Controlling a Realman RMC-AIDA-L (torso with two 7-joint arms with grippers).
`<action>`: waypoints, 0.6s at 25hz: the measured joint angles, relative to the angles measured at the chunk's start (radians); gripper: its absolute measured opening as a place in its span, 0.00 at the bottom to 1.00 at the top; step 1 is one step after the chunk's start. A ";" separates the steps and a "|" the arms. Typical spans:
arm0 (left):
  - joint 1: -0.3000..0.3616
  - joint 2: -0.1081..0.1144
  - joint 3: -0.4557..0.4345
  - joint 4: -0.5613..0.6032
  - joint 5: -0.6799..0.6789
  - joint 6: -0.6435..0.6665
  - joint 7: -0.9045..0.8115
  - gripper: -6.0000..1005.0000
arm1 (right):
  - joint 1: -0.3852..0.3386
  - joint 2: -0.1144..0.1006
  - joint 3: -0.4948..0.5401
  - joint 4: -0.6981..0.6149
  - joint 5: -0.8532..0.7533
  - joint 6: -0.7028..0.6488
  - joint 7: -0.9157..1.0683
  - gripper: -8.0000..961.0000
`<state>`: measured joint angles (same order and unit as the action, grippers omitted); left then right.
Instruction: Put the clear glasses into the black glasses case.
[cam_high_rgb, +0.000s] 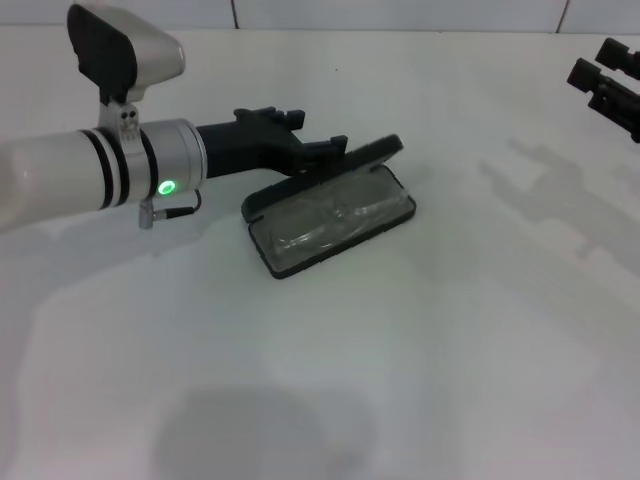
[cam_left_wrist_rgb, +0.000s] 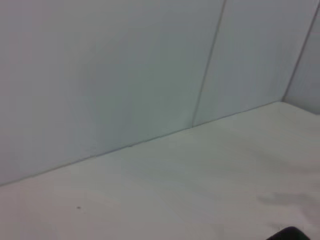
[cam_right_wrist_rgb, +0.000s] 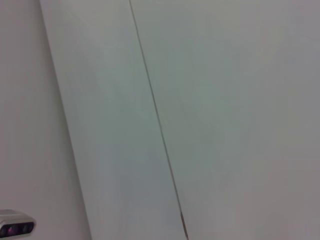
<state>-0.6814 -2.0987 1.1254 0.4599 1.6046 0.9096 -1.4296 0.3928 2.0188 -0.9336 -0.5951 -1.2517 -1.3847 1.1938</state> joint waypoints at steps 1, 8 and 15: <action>0.001 -0.001 0.002 -0.002 0.000 0.004 0.000 0.77 | 0.001 0.000 -0.003 0.001 0.000 0.002 -0.002 0.57; 0.023 -0.004 0.118 -0.014 -0.054 -0.002 0.013 0.77 | 0.016 0.000 -0.005 0.011 0.000 0.027 -0.011 0.58; 0.050 -0.003 0.191 -0.006 -0.136 0.009 0.050 0.77 | 0.024 -0.001 -0.017 0.012 0.000 0.049 -0.033 0.59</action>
<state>-0.6310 -2.1021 1.3167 0.4543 1.4688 0.9189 -1.3795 0.4173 2.0179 -0.9502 -0.5833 -1.2516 -1.3359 1.1606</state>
